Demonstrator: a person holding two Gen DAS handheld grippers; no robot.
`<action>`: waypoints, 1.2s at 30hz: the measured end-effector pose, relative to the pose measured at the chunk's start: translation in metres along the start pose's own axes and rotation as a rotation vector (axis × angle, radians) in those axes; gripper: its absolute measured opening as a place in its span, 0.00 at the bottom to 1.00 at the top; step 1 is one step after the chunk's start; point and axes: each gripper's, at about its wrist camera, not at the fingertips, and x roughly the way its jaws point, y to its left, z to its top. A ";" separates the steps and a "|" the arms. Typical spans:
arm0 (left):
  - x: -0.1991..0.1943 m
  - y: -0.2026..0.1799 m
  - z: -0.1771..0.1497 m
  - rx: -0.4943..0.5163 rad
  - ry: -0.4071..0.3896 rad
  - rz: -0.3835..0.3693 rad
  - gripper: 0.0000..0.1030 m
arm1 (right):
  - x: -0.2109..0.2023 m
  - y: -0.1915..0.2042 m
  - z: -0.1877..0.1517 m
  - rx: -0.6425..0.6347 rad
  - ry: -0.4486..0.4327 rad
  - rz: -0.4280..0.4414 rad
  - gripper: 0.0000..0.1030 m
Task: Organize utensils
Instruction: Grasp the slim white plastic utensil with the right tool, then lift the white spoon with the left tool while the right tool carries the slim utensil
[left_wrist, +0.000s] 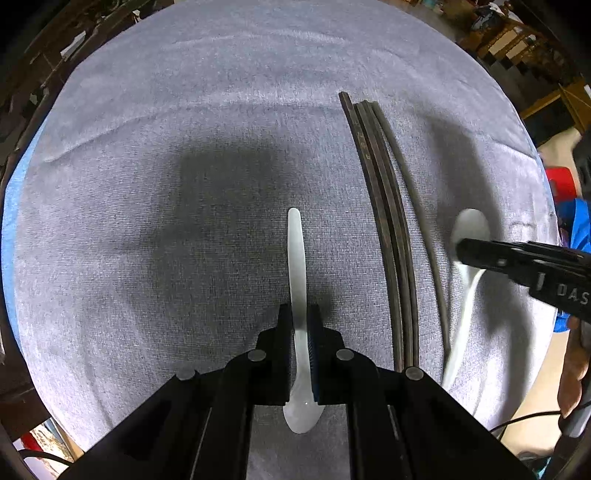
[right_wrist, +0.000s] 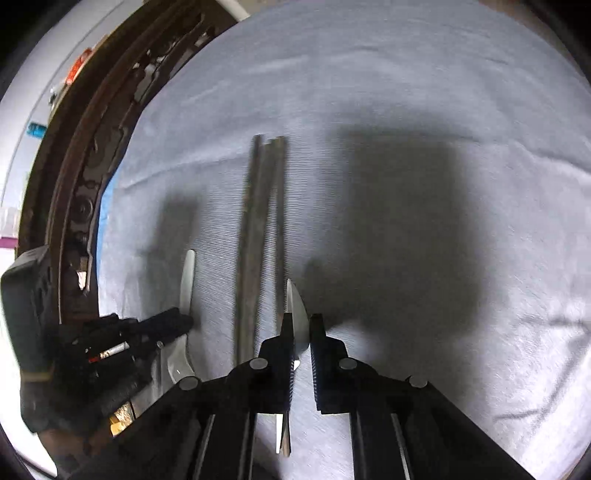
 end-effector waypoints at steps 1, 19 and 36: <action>0.000 0.001 0.002 -0.001 0.015 -0.005 0.08 | -0.004 -0.007 -0.002 0.008 -0.008 -0.005 0.09; 0.014 0.017 0.049 -0.065 0.271 -0.087 0.08 | 0.002 -0.016 -0.001 -0.036 0.051 -0.076 0.09; 0.010 0.030 0.095 -0.096 0.237 -0.070 0.30 | 0.004 -0.012 0.001 -0.048 0.055 -0.075 0.10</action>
